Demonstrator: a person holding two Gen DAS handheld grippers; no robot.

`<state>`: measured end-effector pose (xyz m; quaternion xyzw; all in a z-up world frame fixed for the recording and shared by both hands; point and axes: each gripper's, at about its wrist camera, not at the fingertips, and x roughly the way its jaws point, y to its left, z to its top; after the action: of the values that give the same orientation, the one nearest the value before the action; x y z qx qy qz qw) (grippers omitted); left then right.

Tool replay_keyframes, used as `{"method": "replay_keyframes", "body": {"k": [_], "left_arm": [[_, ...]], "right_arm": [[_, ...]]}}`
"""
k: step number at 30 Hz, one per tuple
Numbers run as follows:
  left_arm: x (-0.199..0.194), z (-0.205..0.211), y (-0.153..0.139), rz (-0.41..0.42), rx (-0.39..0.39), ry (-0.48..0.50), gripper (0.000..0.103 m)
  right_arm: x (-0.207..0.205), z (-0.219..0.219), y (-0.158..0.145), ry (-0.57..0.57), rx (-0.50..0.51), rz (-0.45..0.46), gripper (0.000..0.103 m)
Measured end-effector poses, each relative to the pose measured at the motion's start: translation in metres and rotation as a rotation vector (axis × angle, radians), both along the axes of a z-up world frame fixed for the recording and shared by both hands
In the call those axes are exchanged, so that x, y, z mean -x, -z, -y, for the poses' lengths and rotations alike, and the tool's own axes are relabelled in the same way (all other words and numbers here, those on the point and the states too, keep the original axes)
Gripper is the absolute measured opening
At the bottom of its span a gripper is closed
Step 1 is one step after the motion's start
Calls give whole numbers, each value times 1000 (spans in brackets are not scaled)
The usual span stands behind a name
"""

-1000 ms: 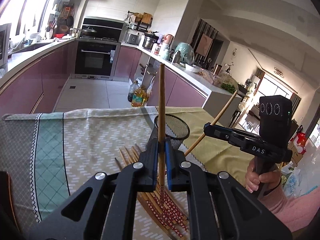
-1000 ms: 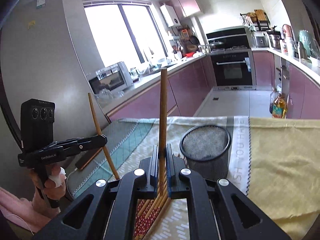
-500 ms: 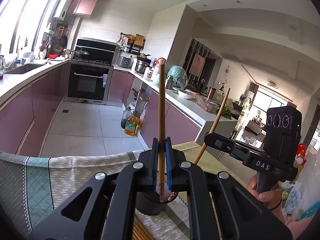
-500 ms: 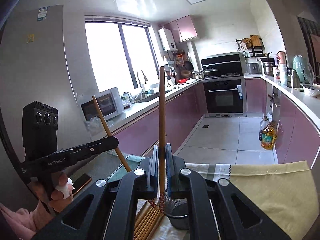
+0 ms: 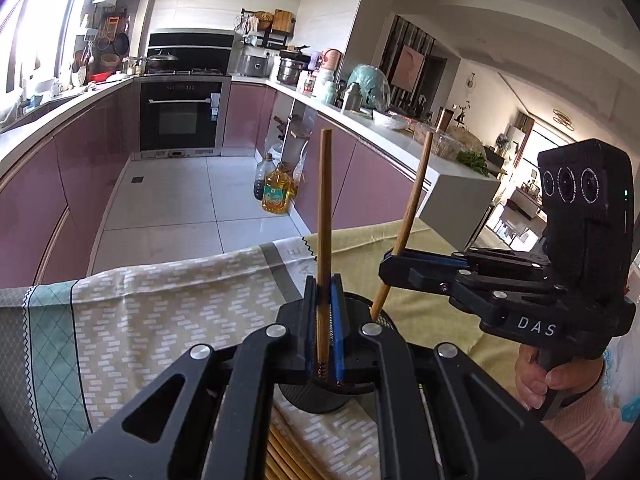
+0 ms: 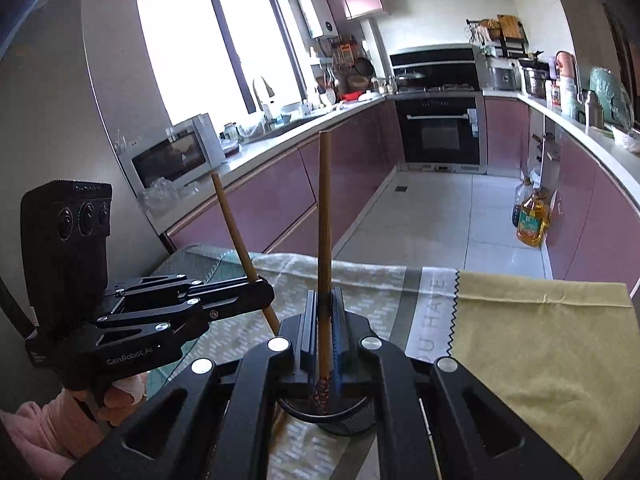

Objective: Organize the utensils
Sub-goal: 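Lift both held chopsticks upright and carry them over the black mesh cup, then lower the chopsticks into the cup and open both tools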

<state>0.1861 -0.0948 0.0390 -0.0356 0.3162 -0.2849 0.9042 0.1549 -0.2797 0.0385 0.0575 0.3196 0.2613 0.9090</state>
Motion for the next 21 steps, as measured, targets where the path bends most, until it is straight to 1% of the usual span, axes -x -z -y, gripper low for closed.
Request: {"method": "replay_keyframes", "body": {"k": [2,8,11,13,14,15,16,17,19,20,21], "left_arm": [[-7,2,7,-12,-9,-3,8],[-23,8,19,-25,-28,-24,9],[-22,8,23,-20,-35,-30,15],[-18,7,24,-4,-41,-45,24],[-16,6,23,5,-43,-54,30],[-12,3,22,16,-43,-65,30],[-8,-1,20,27,-40,-72,31],[-3,-5,18,38,-30,-81,32],[8,-16,15,64,-20,-97,36],[15,-22,13,82,-17,-109,39],[22,-27,10,94,-15,-118,41]], "right_arm": [[-7,-5,8,-5,22,-35,6],[-20,-10,18,15,30,-65,6],[-21,-10,20,28,21,-66,8],[-17,-9,20,47,18,-54,10],[-15,-8,19,52,14,-49,13],[-12,-7,19,57,15,-40,19],[-7,-6,18,65,19,-25,22],[-4,-5,16,71,19,-12,23],[8,-3,13,72,9,17,29],[15,-1,10,67,2,34,31],[21,0,8,63,-5,49,38]]}}
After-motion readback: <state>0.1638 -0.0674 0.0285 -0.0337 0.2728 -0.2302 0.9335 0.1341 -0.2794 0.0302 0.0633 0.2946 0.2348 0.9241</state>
